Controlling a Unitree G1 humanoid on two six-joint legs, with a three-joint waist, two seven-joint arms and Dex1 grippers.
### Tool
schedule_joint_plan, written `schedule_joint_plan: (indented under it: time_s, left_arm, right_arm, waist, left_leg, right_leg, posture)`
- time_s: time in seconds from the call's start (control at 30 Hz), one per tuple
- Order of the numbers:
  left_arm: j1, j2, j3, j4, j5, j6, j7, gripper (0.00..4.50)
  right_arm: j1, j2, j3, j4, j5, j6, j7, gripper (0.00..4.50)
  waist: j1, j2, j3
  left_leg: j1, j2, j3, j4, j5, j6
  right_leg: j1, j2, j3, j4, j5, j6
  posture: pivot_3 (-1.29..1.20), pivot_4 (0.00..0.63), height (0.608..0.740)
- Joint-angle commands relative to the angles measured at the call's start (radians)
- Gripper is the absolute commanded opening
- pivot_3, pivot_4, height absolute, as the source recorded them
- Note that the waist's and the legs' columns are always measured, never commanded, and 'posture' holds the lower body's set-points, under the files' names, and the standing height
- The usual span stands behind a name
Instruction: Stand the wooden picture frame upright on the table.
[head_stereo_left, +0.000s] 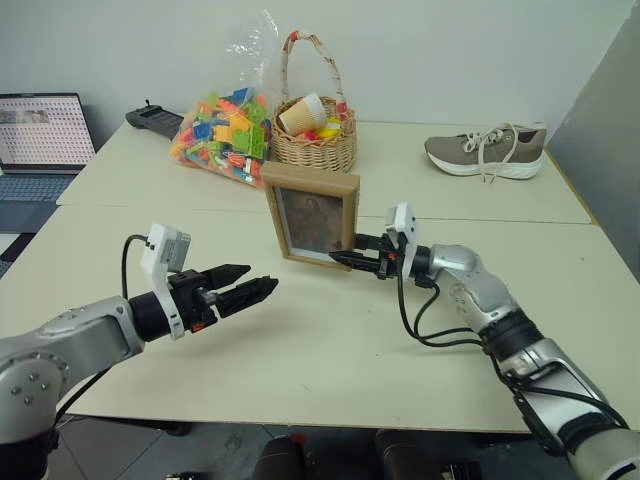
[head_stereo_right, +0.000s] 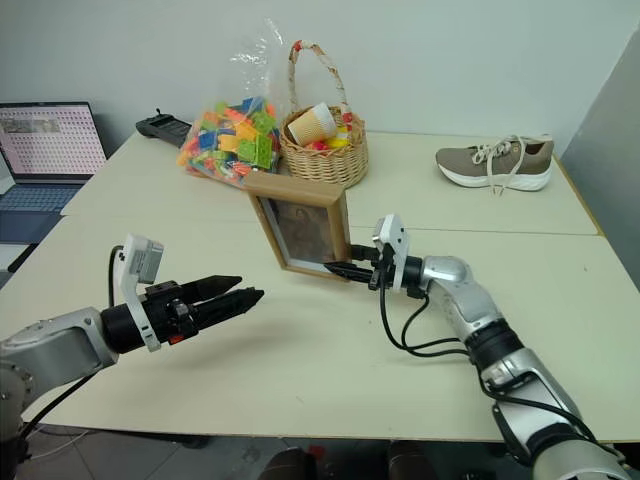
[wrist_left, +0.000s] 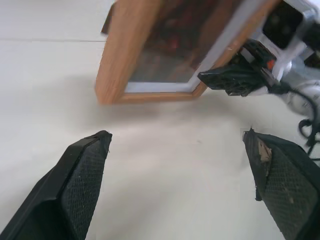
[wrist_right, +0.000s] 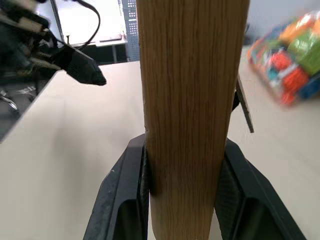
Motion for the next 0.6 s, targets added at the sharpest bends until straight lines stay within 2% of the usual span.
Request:
schedule_joint_plan:
  time_s: [0.03,0.23,0.3,0.37,0.47,0.6]
  left_arm:
    - [0.041,-0.002,-0.037,-0.033,0.124,-0.084,-0.087,4.5]
    - [0.032,-0.013,-0.045,0.012,0.181,-0.111,-0.144,4.5]
    - [0.001,-0.02,-0.046,0.041,0.183,-0.108,-0.152,4.5]
    - [-0.028,-0.024,-0.05,0.066,0.182,-0.102,-0.163,4.5]
    - [-0.053,-0.009,-0.073,0.094,0.223,-0.11,-0.202,4.5]
    - [-0.103,0.003,-0.089,0.159,0.279,-0.12,-0.244,4.5]
  right_arm:
    - [-0.021,0.057,-0.059,0.107,-0.032,0.05,0.065,1.29]
    - [-0.01,0.092,-0.126,0.121,-0.061,0.123,0.07,1.29]
    - [0.005,0.088,-0.141,0.096,-0.079,0.128,0.068,1.99]
    - [0.024,0.075,-0.149,0.07,-0.099,0.13,0.076,2.2]
    - [0.051,0.054,-0.171,0.036,-0.129,0.13,0.064,2.91]
    - [0.117,-0.027,-0.203,-0.086,-0.164,0.154,0.042,3.96]
  waist:
    - [0.001,0.0,0.0]
    - [0.001,0.0,0.0]
    - [0.0,0.0,0.0]
    - [0.001,0.0,0.0]
    - [0.001,0.0,0.0]
    - [0.002,0.0,0.0]
  left_leg:
    - [0.0,0.0,0.001,0.0,0.0,0.0]
    - [-0.002,0.0,0.002,-0.001,-0.001,0.001]
    - [-0.002,0.001,0.001,-0.001,-0.001,0.001]
    - [-0.002,0.001,0.001,-0.001,-0.001,0.001]
    - [-0.002,0.001,0.001,0.0,-0.001,0.001]
    - [-0.002,0.001,0.001,-0.001,-0.001,0.001]
  right_leg:
    - [-0.001,0.001,0.001,0.0,0.0,0.0]
    - [-0.003,0.005,0.001,0.0,0.0,0.0]
    - [-0.003,0.006,0.001,0.001,0.0,0.0]
    - [-0.003,0.008,0.0,0.001,0.0,0.0]
    - [-0.003,0.008,0.001,0.001,0.0,0.0]
    - [-0.003,0.008,0.001,0.0,0.0,0.0]
  posture:
    - [0.0,0.15,0.74]
    - [0.0,0.15,0.74]
    - [0.0,0.15,0.74]
    - [0.0,0.15,0.74]
    - [0.0,0.15,0.74]
    - [0.0,0.15,0.74]
